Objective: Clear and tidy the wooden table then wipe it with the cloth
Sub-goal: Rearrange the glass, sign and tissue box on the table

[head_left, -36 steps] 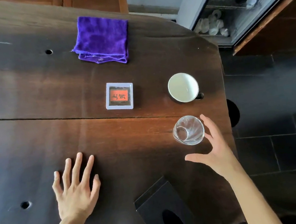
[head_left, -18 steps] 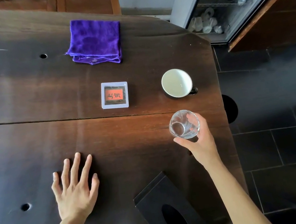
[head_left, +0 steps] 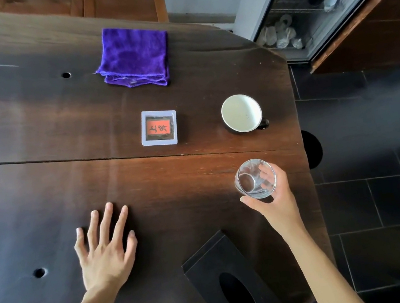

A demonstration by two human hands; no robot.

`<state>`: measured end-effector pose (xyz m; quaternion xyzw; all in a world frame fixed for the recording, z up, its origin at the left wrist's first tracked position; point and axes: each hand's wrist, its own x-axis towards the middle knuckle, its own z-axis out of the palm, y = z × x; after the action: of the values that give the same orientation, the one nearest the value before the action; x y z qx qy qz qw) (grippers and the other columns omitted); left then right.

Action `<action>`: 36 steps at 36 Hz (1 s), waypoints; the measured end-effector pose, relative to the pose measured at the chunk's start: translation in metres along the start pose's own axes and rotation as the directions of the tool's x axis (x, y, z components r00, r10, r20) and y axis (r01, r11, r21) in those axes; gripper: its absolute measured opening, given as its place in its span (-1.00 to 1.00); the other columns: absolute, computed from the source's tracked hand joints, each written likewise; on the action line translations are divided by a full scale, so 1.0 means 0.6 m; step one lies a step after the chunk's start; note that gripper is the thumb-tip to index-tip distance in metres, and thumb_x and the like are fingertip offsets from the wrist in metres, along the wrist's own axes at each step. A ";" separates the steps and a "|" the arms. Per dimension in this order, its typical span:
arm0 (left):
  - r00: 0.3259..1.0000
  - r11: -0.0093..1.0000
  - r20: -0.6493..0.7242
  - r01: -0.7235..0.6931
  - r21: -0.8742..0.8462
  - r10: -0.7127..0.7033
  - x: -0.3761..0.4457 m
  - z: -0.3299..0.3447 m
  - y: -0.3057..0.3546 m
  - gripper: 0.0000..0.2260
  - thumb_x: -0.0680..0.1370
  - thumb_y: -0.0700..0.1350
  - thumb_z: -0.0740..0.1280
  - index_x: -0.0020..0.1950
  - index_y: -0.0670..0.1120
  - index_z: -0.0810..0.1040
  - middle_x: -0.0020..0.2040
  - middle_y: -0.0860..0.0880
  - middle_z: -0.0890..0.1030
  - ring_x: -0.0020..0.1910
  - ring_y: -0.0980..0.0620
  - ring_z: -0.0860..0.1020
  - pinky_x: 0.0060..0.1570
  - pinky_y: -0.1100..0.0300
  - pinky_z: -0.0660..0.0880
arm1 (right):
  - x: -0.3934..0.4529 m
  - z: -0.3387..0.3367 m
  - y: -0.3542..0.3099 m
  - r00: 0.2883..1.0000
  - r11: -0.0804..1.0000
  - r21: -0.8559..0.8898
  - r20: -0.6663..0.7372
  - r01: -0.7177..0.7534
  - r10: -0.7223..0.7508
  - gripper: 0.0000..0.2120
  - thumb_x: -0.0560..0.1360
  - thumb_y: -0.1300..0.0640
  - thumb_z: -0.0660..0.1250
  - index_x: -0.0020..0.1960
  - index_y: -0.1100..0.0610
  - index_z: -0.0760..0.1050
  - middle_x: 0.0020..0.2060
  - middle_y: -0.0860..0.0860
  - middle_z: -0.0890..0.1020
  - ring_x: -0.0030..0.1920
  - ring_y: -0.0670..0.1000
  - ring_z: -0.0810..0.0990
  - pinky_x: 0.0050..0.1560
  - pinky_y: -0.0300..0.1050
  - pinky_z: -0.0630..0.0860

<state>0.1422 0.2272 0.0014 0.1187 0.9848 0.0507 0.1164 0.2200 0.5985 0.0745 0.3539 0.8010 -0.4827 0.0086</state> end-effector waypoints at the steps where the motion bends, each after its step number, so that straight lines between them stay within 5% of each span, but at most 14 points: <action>1: 1.000 1.000 0.008 -0.003 0.006 0.003 0.000 -0.001 0.000 -0.44 0.63 0.19 0.00 0.64 0.15 0.19 0.66 -0.01 0.21 0.65 -0.12 0.08 0.58 -0.17 -0.10 | 0.000 -0.001 0.001 1.000 1.000 -0.017 0.011 -0.007 0.007 -0.06 0.26 -0.08 0.64 0.50 -0.11 0.22 0.38 -0.21 0.41 0.30 -0.17 0.46 0.37 -0.08 0.46; 6: 0.997 1.000 0.080 -0.003 0.006 0.002 0.002 -0.011 0.001 -0.44 0.64 0.21 -0.05 0.66 0.18 0.10 0.68 0.03 0.12 0.67 -0.09 0.00 0.58 -0.15 -0.16 | -0.005 -0.025 -0.001 0.987 0.986 -0.122 0.099 -0.115 0.128 0.06 0.28 0.04 0.68 0.57 -0.06 0.11 0.52 -0.07 0.30 0.45 0.00 0.37 0.37 -0.07 0.40; 11: 0.964 0.999 0.267 0.014 -0.046 -0.001 0.010 -0.043 0.002 -0.45 0.65 0.25 -0.18 0.62 0.25 -0.28 0.66 0.11 -0.28 0.64 0.01 -0.33 0.55 -0.10 -0.35 | -0.028 -0.078 -0.029 0.971 0.951 -0.256 0.121 -0.172 0.208 0.05 0.31 -0.07 0.65 0.59 -0.08 0.07 0.60 -0.04 0.18 0.56 0.07 0.24 0.48 0.11 0.31; 15: 0.917 0.996 0.398 0.041 -0.076 -0.007 0.025 -0.111 0.010 -0.49 0.72 0.12 0.00 0.67 0.20 -0.05 0.70 0.07 -0.15 0.67 -0.04 -0.15 0.60 -0.14 -0.10 | -0.057 -0.113 -0.071 0.979 0.942 -0.296 0.082 -0.155 0.187 -0.06 0.40 -0.26 0.51 0.59 -0.11 0.07 0.61 -0.06 0.15 0.58 0.06 0.20 0.48 0.15 0.29; 18: 0.960 0.983 0.278 0.074 -0.168 -0.025 0.028 -0.167 0.029 -0.58 0.70 0.00 0.13 0.57 0.07 0.37 0.65 -0.03 0.24 0.62 -0.07 0.20 0.57 -0.09 0.15 | -0.078 -0.128 -0.103 0.990 0.931 -0.350 0.045 -0.108 0.132 -0.20 0.49 -0.33 0.34 0.59 -0.09 0.10 0.61 -0.05 0.17 0.58 0.07 0.20 0.47 0.19 0.30; 21: 0.997 0.983 0.073 0.004 -0.186 0.010 0.010 -0.213 0.052 -0.64 0.68 -0.04 0.20 0.49 0.05 0.48 0.60 -0.08 0.34 0.59 -0.13 0.26 0.54 -0.14 0.21 | -0.098 -0.141 -0.134 0.999 0.876 -0.482 0.035 0.011 0.006 -0.27 0.53 -0.36 0.22 0.58 -0.07 0.15 0.60 -0.06 0.20 0.58 0.05 0.20 0.46 0.18 0.32; 30: 0.960 0.982 -0.259 -0.142 -0.127 0.106 -0.076 -0.335 0.126 -0.52 0.68 0.15 0.03 0.61 0.17 0.28 0.69 -0.01 0.10 0.67 -0.07 0.03 0.61 -0.13 0.01 | -0.160 -0.168 -0.211 0.898 0.621 -0.699 0.069 0.355 -0.435 -0.27 0.58 -0.41 -0.02 0.56 0.04 0.28 0.58 0.04 0.28 0.57 0.12 0.24 0.52 0.22 0.23; 36: 0.931 0.986 -0.339 -0.160 -0.054 0.132 -0.149 -0.381 0.175 -0.51 0.70 0.17 0.00 0.65 0.19 0.15 0.70 0.00 0.05 0.68 -0.07 -0.01 0.60 -0.20 0.02 | -0.212 -0.164 -0.240 0.827 0.535 -0.692 0.164 0.485 -0.537 -0.28 0.58 -0.39 0.02 0.58 0.01 0.22 0.60 0.06 0.23 0.58 0.17 0.21 0.54 0.25 0.10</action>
<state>0.1948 0.2900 0.2551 0.1764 0.9758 0.1183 -0.0518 0.2646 0.5634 0.2828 0.0892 0.9901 -0.1054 -0.0248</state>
